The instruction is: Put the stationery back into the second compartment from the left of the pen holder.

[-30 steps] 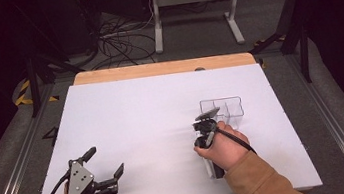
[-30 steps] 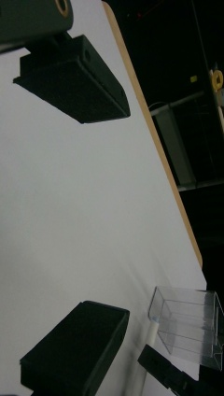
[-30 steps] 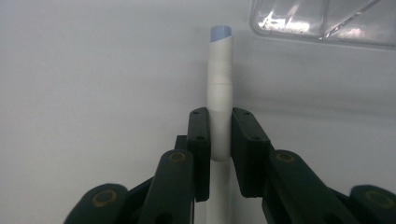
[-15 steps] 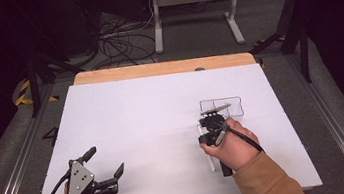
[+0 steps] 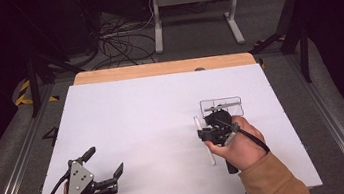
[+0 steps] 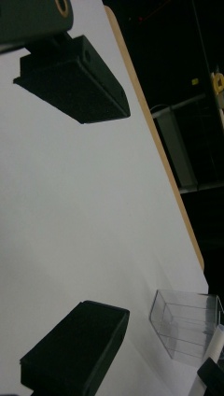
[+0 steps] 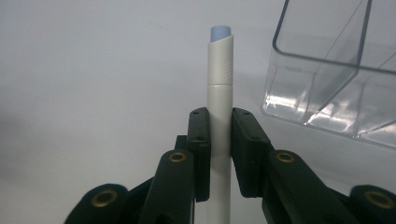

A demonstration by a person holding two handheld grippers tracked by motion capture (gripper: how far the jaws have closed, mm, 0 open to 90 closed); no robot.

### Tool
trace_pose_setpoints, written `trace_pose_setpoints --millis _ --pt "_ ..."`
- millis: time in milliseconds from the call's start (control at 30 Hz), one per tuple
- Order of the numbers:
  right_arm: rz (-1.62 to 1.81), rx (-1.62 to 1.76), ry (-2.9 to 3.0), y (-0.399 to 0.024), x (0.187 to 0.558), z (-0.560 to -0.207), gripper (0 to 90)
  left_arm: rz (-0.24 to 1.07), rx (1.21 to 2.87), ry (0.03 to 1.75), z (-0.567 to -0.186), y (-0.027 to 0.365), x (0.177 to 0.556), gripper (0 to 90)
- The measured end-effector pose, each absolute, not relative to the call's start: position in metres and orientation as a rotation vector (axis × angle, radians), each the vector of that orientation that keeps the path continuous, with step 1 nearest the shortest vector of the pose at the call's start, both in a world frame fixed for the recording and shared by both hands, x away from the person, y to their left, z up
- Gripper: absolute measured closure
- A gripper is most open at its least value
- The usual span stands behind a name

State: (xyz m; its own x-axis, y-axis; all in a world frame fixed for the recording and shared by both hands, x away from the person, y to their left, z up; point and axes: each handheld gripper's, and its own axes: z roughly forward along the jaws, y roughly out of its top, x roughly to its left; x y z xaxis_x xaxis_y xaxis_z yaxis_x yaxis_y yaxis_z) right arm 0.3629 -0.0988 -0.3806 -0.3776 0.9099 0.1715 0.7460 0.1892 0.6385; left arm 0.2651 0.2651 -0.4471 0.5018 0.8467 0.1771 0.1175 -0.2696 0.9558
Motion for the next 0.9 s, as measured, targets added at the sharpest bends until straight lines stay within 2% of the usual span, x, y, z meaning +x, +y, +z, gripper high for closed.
trace_pose_setpoints --millis 900 --pt "1.53 0.97 2.147 -0.143 0.355 -0.352 78.7 0.89 1.722 0.822 -0.447 0.264 0.265 6.7"
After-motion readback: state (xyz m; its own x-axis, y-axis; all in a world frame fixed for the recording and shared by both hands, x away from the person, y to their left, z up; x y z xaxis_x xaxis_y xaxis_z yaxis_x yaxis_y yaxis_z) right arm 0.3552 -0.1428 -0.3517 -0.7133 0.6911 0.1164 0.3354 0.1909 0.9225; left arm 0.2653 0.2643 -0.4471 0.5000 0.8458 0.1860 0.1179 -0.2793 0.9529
